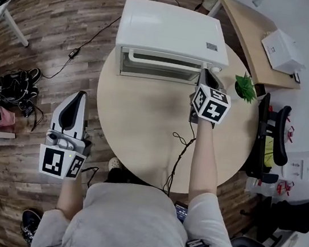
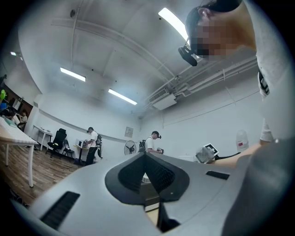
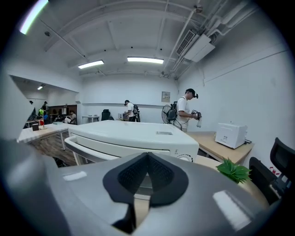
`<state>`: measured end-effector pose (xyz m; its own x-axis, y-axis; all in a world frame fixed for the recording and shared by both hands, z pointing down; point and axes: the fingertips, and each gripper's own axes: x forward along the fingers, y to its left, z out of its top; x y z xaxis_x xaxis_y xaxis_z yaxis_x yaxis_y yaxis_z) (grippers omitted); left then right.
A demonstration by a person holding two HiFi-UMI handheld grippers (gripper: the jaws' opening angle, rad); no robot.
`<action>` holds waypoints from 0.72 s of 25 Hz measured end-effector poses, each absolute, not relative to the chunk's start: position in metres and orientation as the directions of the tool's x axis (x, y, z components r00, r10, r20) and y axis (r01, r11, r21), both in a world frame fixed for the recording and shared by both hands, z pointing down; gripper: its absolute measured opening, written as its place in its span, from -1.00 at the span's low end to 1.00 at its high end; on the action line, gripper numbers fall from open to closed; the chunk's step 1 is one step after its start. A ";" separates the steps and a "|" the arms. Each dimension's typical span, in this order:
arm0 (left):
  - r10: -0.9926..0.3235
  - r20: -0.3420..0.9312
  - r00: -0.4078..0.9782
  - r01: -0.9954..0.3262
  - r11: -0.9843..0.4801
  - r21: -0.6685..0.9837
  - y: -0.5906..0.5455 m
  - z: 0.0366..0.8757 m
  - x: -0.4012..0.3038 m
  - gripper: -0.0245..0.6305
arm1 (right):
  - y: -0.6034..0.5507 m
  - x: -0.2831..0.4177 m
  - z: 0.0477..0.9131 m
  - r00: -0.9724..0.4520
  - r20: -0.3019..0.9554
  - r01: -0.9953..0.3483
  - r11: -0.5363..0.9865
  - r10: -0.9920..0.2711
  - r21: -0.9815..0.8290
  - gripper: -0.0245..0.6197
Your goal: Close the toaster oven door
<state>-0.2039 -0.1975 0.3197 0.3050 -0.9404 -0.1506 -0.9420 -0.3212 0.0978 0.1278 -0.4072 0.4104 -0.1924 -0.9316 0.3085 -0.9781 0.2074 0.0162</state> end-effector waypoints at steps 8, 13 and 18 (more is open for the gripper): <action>-0.920 -0.171 0.352 -0.925 -0.370 0.088 -0.202 0.312 -0.190 -0.91 | -0.361 0.115 0.389 -0.258 0.211 -0.965 0.261 -0.943 -0.011 -0.89; -0.908 -0.178 0.379 -0.914 -0.397 0.082 -0.203 0.307 -0.181 -0.91 | -0.334 0.110 0.378 -0.268 0.169 -0.963 0.271 -0.949 -0.006 -0.89; -0.897 -0.181 0.403 -0.903 -0.422 0.079 -0.203 0.304 -0.173 -0.91 | -0.309 0.107 0.364 -0.278 0.125 -0.960 0.280 -0.952 -0.002 -0.89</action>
<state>-0.1733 -0.2030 0.3039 0.4032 -0.8971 -0.1806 -0.9032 -0.4218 0.0789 0.1072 -0.3093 0.3642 -0.2777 -0.9525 0.1252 -0.9601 0.2796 -0.0024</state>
